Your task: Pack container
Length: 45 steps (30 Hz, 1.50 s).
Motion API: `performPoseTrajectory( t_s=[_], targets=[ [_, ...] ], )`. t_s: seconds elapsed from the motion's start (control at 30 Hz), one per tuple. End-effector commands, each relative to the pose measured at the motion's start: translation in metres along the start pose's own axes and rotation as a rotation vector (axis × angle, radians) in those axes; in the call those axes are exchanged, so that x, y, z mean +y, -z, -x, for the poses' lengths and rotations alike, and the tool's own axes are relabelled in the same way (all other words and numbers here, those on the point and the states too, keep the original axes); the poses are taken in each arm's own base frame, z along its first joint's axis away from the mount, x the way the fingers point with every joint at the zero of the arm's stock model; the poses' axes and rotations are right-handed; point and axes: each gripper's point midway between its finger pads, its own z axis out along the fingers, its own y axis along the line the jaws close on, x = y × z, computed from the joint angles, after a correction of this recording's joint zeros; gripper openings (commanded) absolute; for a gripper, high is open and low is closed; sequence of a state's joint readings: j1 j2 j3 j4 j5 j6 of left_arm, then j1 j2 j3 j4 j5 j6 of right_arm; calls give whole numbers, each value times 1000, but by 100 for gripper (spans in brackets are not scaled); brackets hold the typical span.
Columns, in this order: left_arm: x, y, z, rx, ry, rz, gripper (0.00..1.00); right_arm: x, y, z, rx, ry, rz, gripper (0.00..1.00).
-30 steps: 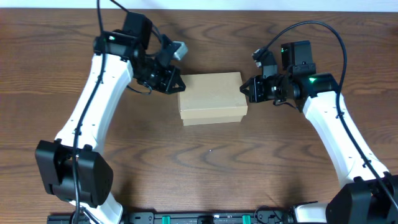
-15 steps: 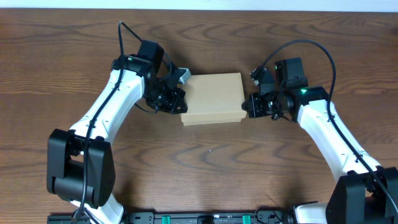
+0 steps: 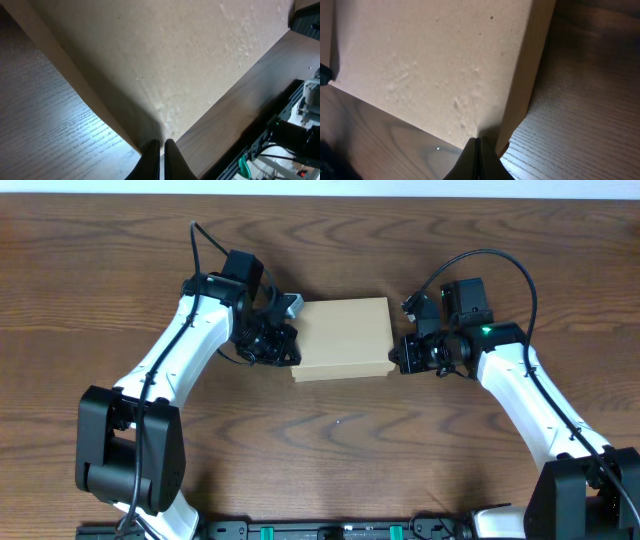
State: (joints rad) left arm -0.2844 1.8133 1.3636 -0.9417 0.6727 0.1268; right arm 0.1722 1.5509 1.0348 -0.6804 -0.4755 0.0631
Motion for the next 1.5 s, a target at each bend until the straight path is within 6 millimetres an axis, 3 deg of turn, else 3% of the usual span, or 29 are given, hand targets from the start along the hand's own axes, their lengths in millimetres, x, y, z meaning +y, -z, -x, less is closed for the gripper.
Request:
performPoseTrajectory(
  t_s=[0.0,0.17,0.3,0.53,0.7,0.83,0.93,0.97,1.03,1.07,1.1,1.13,1.17,1.47],
  targets=[
    [-12,16,0,-43,-9,15,6,13,12,8,-39,35,33,2],
    [-34,58,-12,-129,-71,92,6,36,52,20,-156,66,52,2],
    [-67,92,-36,-207,-165,163,6,60,99,15,-269,95,64,1],
    [-116,121,-96,-274,-285,254,6,89,167,-45,-352,106,66,2],
    [-128,116,-132,-304,-347,259,6,90,190,-91,-384,111,26,2],
    [-122,90,-153,-305,-330,217,6,86,190,-117,-390,109,12,2],
    [-119,73,-156,-325,-310,179,6,82,185,-127,-383,105,11,2],
    [-119,70,-155,-332,-312,167,6,81,183,-129,-380,103,10,9],
    [-121,69,-151,-351,-310,156,6,80,181,-131,-372,99,9,54],
    [-124,70,-148,-369,-313,150,6,79,180,-131,-368,97,9,87],
    [-127,71,-144,-385,-318,142,26,79,180,-131,-368,97,9,99],
    [-129,72,-141,-402,-323,137,48,79,180,-131,-366,96,9,99],
    [-131,74,-137,-420,-328,134,96,79,179,-132,-364,95,8,99],
    [-134,76,-133,-441,-333,129,95,79,179,-132,-363,95,8,99]
  ],
)
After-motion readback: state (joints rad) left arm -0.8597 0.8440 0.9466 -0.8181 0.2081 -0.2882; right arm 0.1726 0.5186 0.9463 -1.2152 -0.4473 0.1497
